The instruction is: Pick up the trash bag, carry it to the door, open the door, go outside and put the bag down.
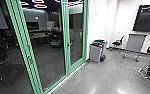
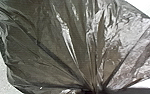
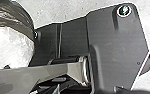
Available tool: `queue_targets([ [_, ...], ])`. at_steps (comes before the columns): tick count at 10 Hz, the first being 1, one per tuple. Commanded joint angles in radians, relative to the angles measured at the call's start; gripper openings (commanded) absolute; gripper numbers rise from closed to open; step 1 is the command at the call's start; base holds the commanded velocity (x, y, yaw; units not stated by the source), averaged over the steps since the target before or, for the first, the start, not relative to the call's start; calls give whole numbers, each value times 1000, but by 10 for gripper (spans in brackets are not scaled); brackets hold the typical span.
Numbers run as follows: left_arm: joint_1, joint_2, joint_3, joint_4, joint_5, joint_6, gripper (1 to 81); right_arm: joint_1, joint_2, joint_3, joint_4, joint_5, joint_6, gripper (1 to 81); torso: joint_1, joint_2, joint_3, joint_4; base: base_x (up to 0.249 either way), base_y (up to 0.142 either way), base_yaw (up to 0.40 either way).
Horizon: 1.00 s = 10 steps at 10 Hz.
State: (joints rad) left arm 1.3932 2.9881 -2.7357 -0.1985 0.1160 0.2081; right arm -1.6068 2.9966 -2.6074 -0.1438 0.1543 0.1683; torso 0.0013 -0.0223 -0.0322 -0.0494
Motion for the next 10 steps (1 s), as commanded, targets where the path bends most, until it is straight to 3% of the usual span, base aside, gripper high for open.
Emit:
queue_targets([
  [1, -65, -6, -1, 7, 59, 4, 10, 40, -2, 4, -16, -48, -1, 811, 0, 0, 0, 0, 181, -72, 0],
  [10, -67, -6, -1, 5, 59, 4, 10, 41, -2, 4, -16, -48, -3, 811, 0, 0, 0, 0, 181, -73, 0],
])
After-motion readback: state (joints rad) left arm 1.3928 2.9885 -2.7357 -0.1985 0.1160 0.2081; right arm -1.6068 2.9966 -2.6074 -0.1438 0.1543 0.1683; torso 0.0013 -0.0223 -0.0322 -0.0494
